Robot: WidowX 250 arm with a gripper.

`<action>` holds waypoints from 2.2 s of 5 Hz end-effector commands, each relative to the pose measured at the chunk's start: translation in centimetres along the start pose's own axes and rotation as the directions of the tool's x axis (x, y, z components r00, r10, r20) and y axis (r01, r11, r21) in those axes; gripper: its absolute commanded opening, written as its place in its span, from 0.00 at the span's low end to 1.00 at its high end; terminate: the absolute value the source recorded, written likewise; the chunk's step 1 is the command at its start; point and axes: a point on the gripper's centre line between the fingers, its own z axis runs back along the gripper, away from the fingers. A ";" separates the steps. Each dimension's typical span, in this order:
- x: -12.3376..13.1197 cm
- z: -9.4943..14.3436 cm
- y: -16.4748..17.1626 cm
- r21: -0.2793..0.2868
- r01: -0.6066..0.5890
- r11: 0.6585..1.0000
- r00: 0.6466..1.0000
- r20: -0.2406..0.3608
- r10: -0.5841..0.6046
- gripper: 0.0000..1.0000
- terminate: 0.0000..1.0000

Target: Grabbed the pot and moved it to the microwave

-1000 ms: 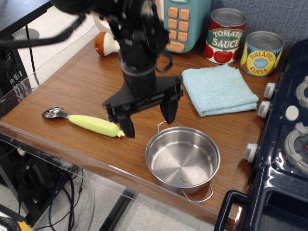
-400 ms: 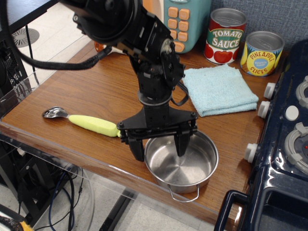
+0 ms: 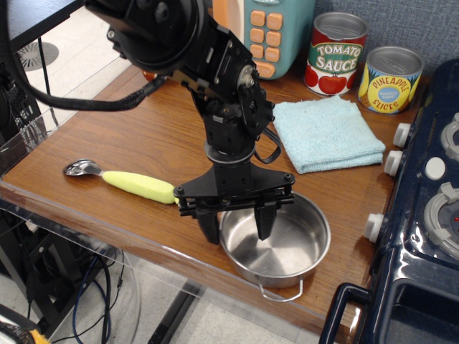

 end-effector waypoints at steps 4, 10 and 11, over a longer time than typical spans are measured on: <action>6.4 6.1 3.9 -0.113 -0.228 0.967 0.965 0.106 0.240 0.00 0.00; 18.5 0.2 6.5 -0.009 -0.541 0.841 0.835 0.116 0.538 0.00 0.00; 18.5 0.3 6.8 0.030 -0.569 0.822 0.818 0.125 0.561 1.00 0.00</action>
